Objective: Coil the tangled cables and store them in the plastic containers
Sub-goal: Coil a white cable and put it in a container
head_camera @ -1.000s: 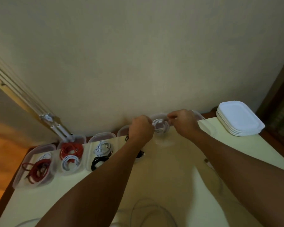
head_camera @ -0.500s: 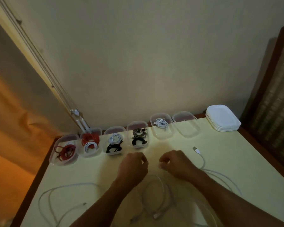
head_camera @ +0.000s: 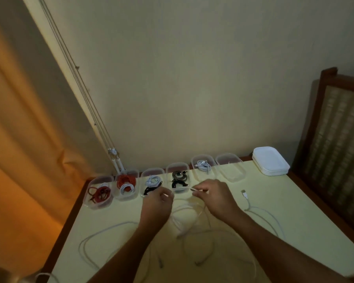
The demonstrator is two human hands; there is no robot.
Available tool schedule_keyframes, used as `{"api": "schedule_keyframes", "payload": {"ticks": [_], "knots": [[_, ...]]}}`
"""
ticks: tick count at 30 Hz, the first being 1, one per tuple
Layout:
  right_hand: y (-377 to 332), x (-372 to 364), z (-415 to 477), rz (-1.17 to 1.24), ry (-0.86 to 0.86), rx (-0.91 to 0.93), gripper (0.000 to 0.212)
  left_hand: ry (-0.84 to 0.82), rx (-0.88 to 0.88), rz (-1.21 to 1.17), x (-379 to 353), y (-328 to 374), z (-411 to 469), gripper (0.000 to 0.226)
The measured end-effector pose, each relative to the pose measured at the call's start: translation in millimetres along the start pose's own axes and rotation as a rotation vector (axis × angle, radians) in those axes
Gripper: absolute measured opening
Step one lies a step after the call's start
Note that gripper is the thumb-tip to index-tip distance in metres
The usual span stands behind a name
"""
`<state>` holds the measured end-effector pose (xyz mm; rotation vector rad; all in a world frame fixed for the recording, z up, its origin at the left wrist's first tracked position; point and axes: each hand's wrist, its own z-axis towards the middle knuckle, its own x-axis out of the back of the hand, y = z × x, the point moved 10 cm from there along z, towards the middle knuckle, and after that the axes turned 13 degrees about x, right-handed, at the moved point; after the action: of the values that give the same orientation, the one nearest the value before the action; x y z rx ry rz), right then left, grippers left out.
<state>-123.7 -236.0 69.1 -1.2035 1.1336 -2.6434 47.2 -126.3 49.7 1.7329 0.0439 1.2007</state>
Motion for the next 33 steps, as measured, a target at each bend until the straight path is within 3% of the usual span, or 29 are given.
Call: {"api": "schedule_keyframes", "payload": {"ticks": [3,7,12,15,19,23,26,28,30,33], "knots": [[-39.3,42.8,22.5,0.131,0.076,0.019,0.009,0.075,-0.095,-0.091,39.9,39.3,-6.1,0.019],[-77.4,96.9,36.1,0.352,0.243,-0.026,0.008,-0.05,-0.169,-0.36,74.5,89.1,-23.6,0.011],[-113.2,177.1,35.8,0.348,0.481,0.036,0.011,-0.086,-0.21,-0.423,128.0,116.1,-44.2,0.02],[-139.7,218.2,25.7,0.207,0.528,0.104,0.013,-0.069,-0.225,-0.364,159.0,113.0,-58.6,0.022],[-170.8,240.3,15.5,-0.133,0.456,0.201,0.013,-0.019,-0.306,-0.367,192.9,118.0,-82.1,0.016],[-180.5,222.1,18.1,-0.387,0.225,0.113,0.025,0.108,-0.368,-0.405,214.1,138.2,-101.4,0.014],[-207.5,193.9,18.3,-0.285,0.074,0.16,0.052,0.158,-0.424,-0.38,216.6,164.1,-115.8,0.016],[-225.7,174.8,18.6,-0.16,0.003,0.177,0.044,0.163,-0.461,-0.378,218.0,183.6,-124.0,0.016],[-232.0,167.3,18.8,0.031,0.01,0.145,0.019,0.152,-0.478,-0.41,221.7,198.0,-127.4,0.016],[-230.4,184.2,22.4,0.243,0.135,0.094,0.025,0.067,-0.473,-0.383,221.5,206.9,-123.0,0.017]]}}
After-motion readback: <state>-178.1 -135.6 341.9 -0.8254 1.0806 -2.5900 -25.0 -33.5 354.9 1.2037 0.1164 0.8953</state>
